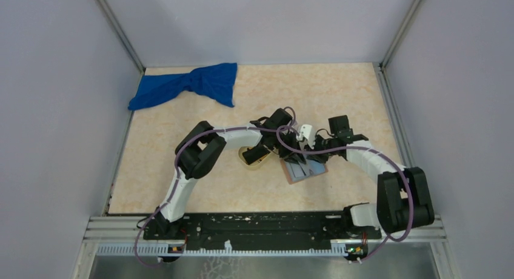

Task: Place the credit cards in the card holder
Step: Insert the credit card into the card holder.

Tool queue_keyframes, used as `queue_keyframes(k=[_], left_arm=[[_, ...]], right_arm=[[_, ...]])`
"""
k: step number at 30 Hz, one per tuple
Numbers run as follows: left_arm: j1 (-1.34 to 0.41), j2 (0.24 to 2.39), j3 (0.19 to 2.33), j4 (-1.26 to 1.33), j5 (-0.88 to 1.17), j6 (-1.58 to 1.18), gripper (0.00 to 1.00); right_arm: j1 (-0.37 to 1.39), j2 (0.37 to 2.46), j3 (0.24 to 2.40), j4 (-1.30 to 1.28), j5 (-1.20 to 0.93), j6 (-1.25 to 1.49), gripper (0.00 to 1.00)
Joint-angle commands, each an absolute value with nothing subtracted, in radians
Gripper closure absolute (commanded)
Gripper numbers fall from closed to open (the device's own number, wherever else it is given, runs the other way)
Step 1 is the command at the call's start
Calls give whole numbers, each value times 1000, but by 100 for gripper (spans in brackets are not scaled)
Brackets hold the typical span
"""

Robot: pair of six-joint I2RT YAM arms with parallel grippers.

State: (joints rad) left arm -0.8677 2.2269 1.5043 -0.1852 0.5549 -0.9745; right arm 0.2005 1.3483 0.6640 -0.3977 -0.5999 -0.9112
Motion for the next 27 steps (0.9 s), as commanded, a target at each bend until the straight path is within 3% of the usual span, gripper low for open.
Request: queue_keyframes(k=[1, 7, 11, 15, 27], left_arm=[[-861, 2293, 1448, -356, 452, -922, 75], [-861, 2300, 1458, -357, 458, -916, 76], [-859, 2306, 1462, -357, 464, -913, 76], [-859, 2307, 1461, -357, 463, -912, 76], [-859, 2311, 1461, -354, 469, -907, 74]], right_arm=[[175, 1221, 728, -456, -718, -971, 80], [174, 1129, 746, -764, -1010, -1317, 61], [238, 1158, 733, -783, -999, -1382, 77], [329, 1182, 704, -640, -869, -1243, 86], [391, 1262, 690, -435, -620, -1000, 88]])
